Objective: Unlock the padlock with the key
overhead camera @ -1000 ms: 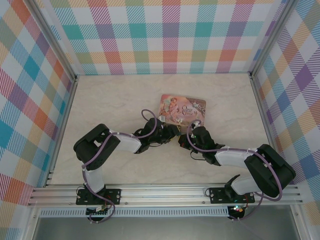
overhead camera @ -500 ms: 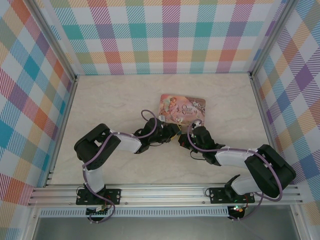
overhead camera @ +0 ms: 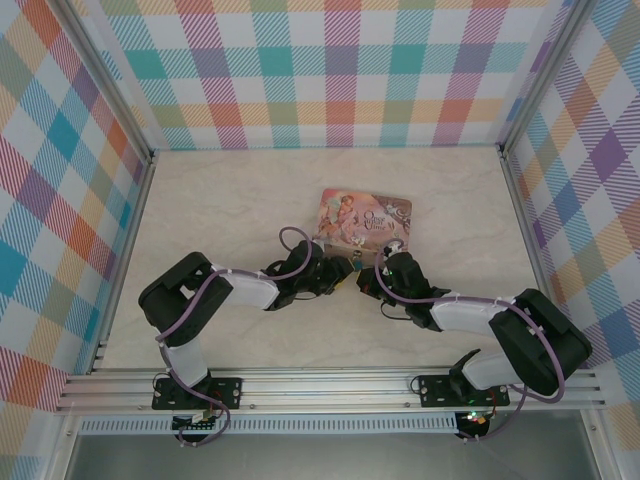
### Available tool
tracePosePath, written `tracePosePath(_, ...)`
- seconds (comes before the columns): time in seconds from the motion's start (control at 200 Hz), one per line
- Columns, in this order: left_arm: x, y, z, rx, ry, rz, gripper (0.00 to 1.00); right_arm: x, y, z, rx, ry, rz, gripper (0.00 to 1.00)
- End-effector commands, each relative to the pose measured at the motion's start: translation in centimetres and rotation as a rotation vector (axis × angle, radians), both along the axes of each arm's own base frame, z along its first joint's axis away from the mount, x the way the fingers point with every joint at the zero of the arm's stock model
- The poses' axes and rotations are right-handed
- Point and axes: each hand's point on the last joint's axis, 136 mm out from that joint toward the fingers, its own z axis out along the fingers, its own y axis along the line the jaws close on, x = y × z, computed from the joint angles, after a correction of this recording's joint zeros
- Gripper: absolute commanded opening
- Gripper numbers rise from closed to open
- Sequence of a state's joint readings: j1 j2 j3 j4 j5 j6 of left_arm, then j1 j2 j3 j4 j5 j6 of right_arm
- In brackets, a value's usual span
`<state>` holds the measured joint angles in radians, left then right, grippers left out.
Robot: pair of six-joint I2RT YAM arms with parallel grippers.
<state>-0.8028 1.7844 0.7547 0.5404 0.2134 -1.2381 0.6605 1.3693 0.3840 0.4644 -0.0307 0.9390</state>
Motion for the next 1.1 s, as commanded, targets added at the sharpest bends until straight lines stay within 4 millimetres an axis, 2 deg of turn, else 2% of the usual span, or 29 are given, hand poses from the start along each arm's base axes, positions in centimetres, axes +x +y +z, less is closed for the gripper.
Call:
tracePosePath(0.0,0.3,-0.2,0.7,-0.010,-0.018,0.019,0.42,0.4,0.8,0.9,0.050,-0.021,0.016,0.00)
tracePosePath(0.21,1.0,-1.1,1.5,-0.101,-0.042,0.042,0.42,0.5,1.1,0.8,0.056,-0.019,0.022,0.00)
tracePosePath(0.595,1.6,-2.0,0.6,-0.109,-0.027,0.041,0.38,0.5,0.9,1.0,0.056,-0.023,0.017,0.00)
tracePosePath(0.9,2.1,-2.5,0.8,-0.146,-0.041,0.049,0.35,0.5,0.9,0.8,0.062,-0.015,0.017,0.00)
tracePosePath(1.1,2.1,-2.7,1.0,-0.148,-0.049,0.047,0.27,0.5,0.8,0.8,0.067,-0.010,0.009,0.00)
